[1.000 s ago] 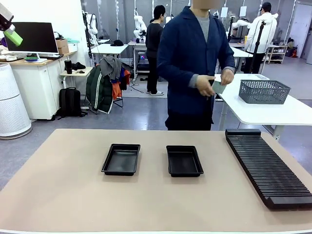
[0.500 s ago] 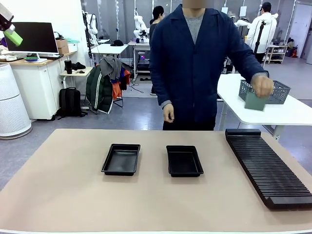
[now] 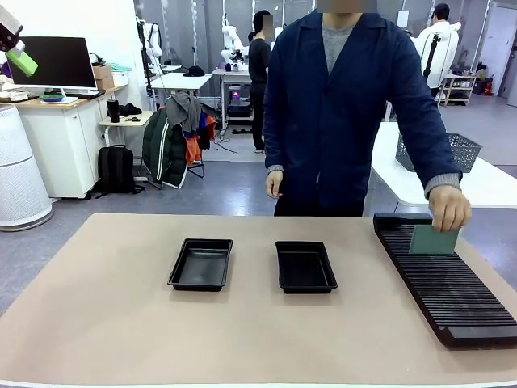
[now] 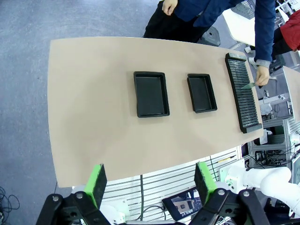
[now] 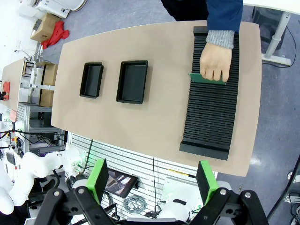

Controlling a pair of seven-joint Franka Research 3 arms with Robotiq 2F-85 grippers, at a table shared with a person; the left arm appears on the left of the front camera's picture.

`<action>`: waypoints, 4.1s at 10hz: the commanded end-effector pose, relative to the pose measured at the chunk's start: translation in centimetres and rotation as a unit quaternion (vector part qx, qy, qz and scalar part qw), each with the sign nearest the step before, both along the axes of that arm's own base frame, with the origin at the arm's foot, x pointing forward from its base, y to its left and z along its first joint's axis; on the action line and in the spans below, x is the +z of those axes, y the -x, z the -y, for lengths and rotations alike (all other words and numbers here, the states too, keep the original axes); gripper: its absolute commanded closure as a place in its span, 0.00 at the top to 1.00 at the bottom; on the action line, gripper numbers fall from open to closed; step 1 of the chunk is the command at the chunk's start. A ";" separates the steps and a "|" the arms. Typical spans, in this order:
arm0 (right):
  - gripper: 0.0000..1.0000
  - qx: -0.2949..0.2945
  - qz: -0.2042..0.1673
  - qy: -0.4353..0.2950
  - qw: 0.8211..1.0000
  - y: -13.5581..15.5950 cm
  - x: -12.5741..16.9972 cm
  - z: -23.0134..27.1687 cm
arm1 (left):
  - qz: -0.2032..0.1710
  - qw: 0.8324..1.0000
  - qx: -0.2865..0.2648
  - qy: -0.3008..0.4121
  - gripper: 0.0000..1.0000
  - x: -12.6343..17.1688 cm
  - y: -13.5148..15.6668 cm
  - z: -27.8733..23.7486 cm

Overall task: Inspect and transfer BCBs to ESD trays.
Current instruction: Pick up the Blank PCB from the PCB Rack and place it in the left ESD tray.

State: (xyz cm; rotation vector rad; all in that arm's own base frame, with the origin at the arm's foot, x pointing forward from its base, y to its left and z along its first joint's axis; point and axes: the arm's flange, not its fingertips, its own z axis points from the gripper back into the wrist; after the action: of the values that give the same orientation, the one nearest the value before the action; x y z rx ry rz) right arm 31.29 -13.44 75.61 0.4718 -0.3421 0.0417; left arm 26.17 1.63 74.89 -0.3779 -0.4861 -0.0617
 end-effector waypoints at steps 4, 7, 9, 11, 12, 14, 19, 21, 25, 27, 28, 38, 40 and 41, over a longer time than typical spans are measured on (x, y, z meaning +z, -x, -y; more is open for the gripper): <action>1.00 0.000 0.002 -0.001 1.000 0.1 0.0 0.0 | 0.001 1.000 -0.001 0.000 1.00 0.0 0.2 0.1; 1.00 0.000 0.002 -0.001 1.000 0.1 0.0 0.0 | 0.001 1.000 -0.001 0.000 1.00 0.0 0.2 0.1; 1.00 0.000 0.002 -0.001 1.000 0.1 0.0 0.0 | 0.001 1.000 -0.001 0.000 1.00 0.0 0.2 0.1; 1.00 0.000 0.002 -0.001 1.000 0.1 0.0 0.0 | 0.001 1.000 -0.001 0.000 1.00 0.0 0.2 0.1; 1.00 0.000 0.002 -0.001 1.000 0.1 0.0 0.0 | 0.001 1.000 -0.001 0.000 1.00 0.0 0.2 0.1; 1.00 0.000 0.002 -0.001 1.000 0.1 0.0 0.0 | 0.001 1.000 -0.001 0.000 1.00 0.0 0.2 0.1; 1.00 0.000 0.002 -0.001 1.000 0.1 0.0 0.0 | 0.001 1.000 -0.001 0.000 1.00 0.0 0.2 0.1; 1.00 0.000 0.000 0.000 1.000 0.0 0.0 0.0 | 0.001 1.000 -0.001 0.000 1.00 0.0 0.2 0.1; 1.00 0.222 0.124 0.211 0.944 -6.3 -6.2 -4.0 | 0.001 1.000 -0.001 0.000 1.00 0.0 0.2 0.1; 1.00 0.330 0.115 0.277 0.895 -10.1 -11.2 -4.9 | 0.001 1.000 -0.001 0.000 1.00 0.0 0.2 0.1; 1.00 0.379 0.122 0.293 0.869 -11.6 -13.3 -5.1 | 0.001 1.000 -0.001 0.000 1.00 0.0 0.2 0.1; 1.00 0.626 0.115 0.363 0.680 -17.4 -30.3 -10.0 | 0.001 1.000 -0.001 0.000 1.00 0.0 0.2 0.1; 1.00 0.624 0.128 0.373 0.675 -17.1 -32.6 -10.2 | 0.001 1.000 -0.001 0.000 1.00 0.0 0.2 0.1; 1.00 0.619 0.124 0.376 0.678 -16.9 -33.4 -10.2 | 0.001 1.000 -0.001 0.000 1.00 0.0 0.2 0.1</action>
State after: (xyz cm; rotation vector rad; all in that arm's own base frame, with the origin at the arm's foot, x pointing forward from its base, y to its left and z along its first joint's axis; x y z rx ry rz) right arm 48.68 -2.88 43.22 -0.1784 -0.1766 1.5531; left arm 26.12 1.57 75.03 -0.3772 -0.4883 -0.0637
